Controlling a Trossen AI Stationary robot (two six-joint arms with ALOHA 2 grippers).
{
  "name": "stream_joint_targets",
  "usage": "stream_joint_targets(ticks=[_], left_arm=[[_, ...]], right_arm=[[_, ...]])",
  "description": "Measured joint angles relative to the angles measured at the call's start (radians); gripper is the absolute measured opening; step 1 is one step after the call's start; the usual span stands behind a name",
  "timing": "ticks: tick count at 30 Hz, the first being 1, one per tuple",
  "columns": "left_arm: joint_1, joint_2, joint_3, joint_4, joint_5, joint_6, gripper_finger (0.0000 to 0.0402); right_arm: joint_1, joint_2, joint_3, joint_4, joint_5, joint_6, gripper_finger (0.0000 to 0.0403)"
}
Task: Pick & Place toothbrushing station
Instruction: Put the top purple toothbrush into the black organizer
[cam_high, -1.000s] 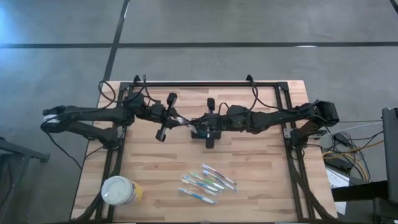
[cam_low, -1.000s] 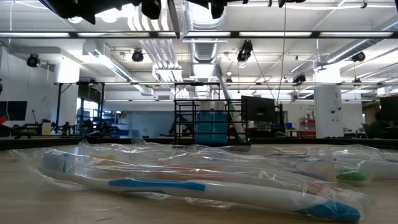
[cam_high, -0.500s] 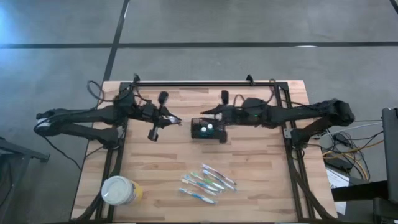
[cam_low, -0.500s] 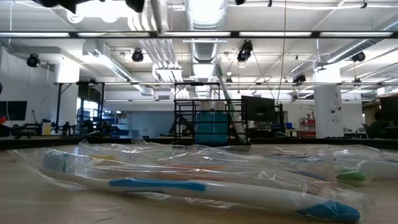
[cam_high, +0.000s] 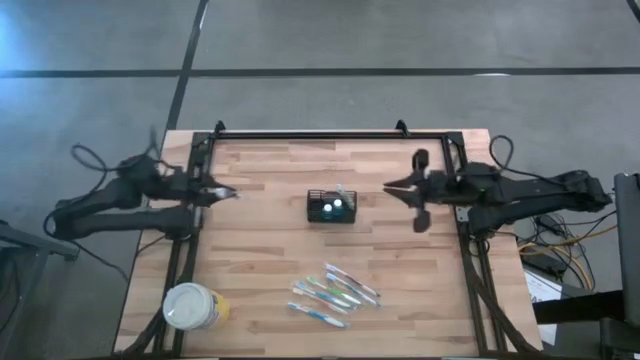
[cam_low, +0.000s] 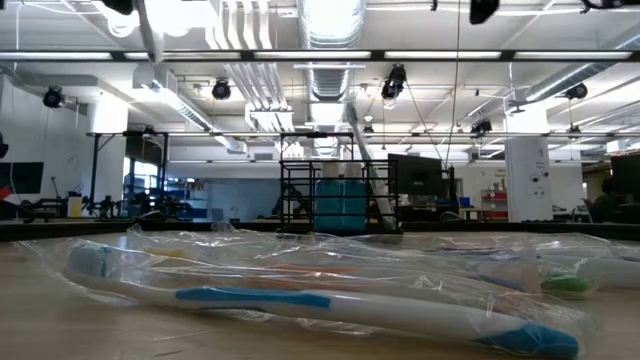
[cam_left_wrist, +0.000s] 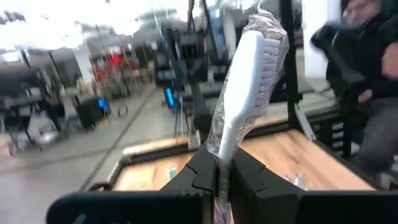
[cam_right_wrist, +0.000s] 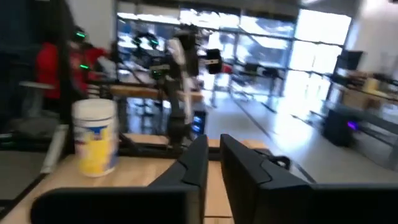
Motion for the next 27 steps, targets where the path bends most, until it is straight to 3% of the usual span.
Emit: stream_joint_targets(ticks=[5, 17, 27], left_arm=[[0.000, -0.104, -0.117, -0.004, 0.001, 0.002, 0.0020], [0.001, -0.282, -0.369, 0.228, -0.033, -0.123, 0.0020], [0.001, -0.349, -0.479, 0.231, -0.088, -0.163, 0.0020]], right_arm=[[0.000, -0.160, -0.179, 0.164, -0.110, 0.020, 0.0011], [-0.001, -0.418, -0.432, 0.249, -0.049, 0.108, 0.0008], [0.000, -0.524, -0.527, 0.273, -0.048, 0.107, 0.0008]])
